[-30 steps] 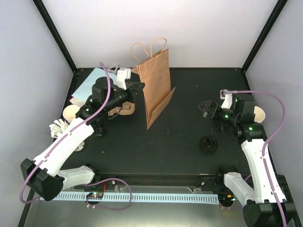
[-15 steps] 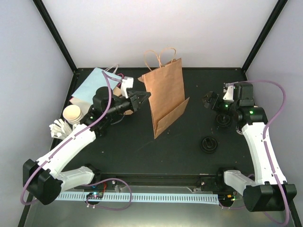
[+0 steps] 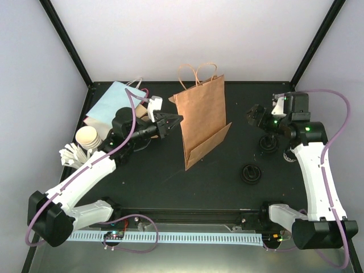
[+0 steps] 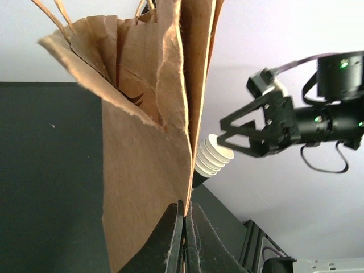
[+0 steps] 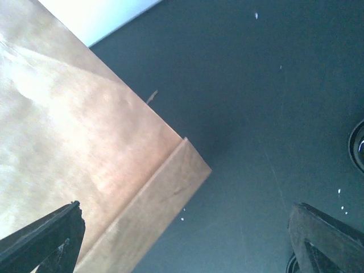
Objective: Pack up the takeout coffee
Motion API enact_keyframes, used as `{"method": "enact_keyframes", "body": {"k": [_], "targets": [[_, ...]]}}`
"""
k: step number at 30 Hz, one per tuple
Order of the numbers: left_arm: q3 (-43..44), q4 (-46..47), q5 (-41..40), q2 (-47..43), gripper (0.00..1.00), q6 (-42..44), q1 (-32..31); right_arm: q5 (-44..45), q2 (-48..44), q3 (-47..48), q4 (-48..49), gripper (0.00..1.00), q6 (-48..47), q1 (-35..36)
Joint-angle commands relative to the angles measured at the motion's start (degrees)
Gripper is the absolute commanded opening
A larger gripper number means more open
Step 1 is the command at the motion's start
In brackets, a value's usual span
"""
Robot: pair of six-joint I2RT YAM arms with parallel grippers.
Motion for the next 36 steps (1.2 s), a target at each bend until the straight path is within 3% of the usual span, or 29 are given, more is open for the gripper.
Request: {"method": "enact_keyframes", "body": {"k": [1, 5, 7, 11, 15, 23, 31, 36], "targets": [[-0.92, 3.6, 2.0, -2.06, 0.02, 2.27, -0.02, 4.28, 0.22, 6.21, -3.7, 1.0, 2.39, 0.17], [-1.93, 4.87, 2.88, -2.93, 0.02, 3.91, -0.22, 6.97, 2.19, 10.96, -7.95, 0.99, 3.15, 0.15], [-2.19, 5.32, 2.61, -3.29, 0.02, 4.93, -0.44, 7.93, 2.4, 11.54, -8.72, 0.92, 3.0, 0.16], [-2.27, 6.44, 1.6, -3.29, 0.02, 6.33, -0.84, -0.52, 0.44, 10.43, -3.75, 0.87, -0.2, 0.13], [-2.22, 8.53, 2.08, -2.61, 0.02, 8.3, -1.27, -7.38, -2.21, 9.13, 1.86, 0.9, 0.11, 0.15], [-1.93, 11.18, -1.29, -2.15, 0.02, 19.26, -2.45, -14.91, 0.15, 10.17, 4.11, 0.96, 1.75, 0.2], [-2.88, 13.67, -0.87, 0.46, 0.02, 22.93, -2.67, -10.11, 0.57, 11.6, 1.04, 1.0, -0.89, 0.22], [-4.7, 11.3, -0.12, 0.33, 0.02, 30.57, -3.44, -4.61, 0.64, 11.97, -2.31, 1.0, -2.5, 0.11]]}}
